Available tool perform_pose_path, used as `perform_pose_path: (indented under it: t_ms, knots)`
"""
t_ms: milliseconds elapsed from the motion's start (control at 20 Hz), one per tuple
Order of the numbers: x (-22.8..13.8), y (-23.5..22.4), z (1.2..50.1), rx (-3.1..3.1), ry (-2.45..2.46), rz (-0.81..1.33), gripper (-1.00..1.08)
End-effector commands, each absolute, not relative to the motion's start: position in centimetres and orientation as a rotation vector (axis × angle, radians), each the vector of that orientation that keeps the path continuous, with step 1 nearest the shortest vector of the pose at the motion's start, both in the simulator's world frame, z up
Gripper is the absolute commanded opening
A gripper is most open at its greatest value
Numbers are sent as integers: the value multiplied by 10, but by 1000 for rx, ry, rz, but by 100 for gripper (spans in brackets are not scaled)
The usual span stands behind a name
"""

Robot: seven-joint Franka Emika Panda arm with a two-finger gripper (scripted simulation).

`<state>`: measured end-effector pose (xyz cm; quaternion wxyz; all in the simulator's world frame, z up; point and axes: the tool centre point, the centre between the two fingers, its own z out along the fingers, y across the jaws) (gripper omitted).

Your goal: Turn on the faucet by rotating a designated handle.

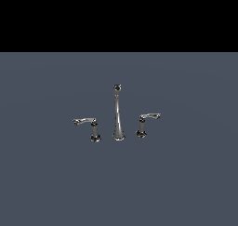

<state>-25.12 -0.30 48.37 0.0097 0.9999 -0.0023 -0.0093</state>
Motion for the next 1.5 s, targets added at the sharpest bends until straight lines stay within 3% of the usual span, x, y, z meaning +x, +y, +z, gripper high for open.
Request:
perform_pose_path:
  t_ms: [0,650,1450]
  knots:
    - [-251,-3,484,3122,-7,-29,-100]
    - [-230,3,452,3119,-183,-27,-100]
    - [-150,3,339,3028,-799,-21,-100]
